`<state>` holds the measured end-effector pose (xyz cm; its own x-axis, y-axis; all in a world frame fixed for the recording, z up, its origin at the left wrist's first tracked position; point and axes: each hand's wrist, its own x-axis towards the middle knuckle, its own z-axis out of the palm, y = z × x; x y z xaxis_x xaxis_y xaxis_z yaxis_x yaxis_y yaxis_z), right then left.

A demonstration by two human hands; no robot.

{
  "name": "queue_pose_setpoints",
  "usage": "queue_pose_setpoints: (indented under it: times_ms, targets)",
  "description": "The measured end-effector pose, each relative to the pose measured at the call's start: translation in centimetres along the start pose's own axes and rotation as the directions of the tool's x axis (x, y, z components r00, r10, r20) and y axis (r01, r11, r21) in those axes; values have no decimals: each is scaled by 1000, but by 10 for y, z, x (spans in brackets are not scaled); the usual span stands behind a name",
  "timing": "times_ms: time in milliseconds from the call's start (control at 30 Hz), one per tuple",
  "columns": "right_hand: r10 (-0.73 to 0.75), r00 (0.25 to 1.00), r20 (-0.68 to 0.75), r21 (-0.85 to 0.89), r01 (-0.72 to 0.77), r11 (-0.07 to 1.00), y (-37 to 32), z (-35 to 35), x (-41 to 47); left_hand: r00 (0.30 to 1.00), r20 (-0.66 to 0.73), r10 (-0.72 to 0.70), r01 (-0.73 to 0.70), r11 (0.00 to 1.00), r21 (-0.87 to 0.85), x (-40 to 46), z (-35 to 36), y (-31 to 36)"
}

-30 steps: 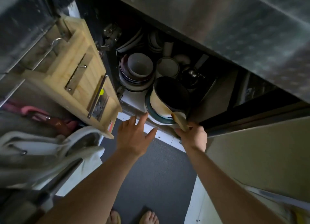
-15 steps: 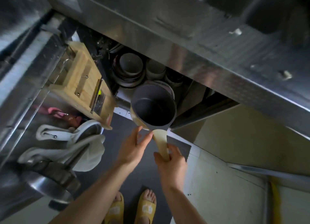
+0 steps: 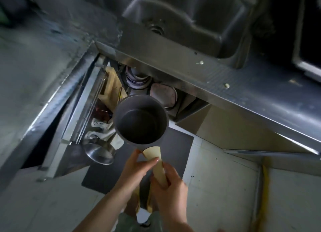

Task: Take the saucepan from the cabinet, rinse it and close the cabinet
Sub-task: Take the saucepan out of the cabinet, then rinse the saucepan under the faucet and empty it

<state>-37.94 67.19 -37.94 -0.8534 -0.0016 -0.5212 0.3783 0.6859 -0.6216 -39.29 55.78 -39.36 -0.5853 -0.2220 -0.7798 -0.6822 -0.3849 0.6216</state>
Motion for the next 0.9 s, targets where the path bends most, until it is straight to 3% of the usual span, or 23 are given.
queue_pose_setpoints:
  times_ms: [167,433,633,900]
  targets:
    - [-48,996,79,5,47,999,-41,-36,-51,999,41,-5,8,998,-56,-64,-12,32]
    - [-121,973,196,131,97,987,-107,-106,-83,970,117,214,-209,976,-58,-134,-11,98]
    - [-249,965,86,212,227,951,-142,-152,-92,931,163,328,-329,944,-21,-159,18,163]
    - [-354,930,-95,232,367,901,-173,-211,-61,937,200,285,-277,958,-68,-146,72,223]
